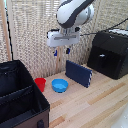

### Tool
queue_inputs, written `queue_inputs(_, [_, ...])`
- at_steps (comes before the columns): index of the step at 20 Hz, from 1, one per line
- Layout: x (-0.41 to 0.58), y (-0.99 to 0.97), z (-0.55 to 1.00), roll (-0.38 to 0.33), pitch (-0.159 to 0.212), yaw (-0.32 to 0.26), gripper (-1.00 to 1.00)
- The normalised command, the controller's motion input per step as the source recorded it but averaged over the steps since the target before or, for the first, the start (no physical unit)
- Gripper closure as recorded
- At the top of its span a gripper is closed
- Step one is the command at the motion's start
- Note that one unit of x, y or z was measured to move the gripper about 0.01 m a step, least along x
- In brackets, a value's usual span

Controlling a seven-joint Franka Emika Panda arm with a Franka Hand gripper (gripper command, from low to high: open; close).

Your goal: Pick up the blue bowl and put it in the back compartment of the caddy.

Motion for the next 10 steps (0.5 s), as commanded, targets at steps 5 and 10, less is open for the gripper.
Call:
queue_inputs(5, [0.033,-0.50,-0.26,0.074,0.000,0.000,-1.00])
queue_inputs(10, [0.000,-0.42,-0.28,0.066,0.000,0.000,-1.00])
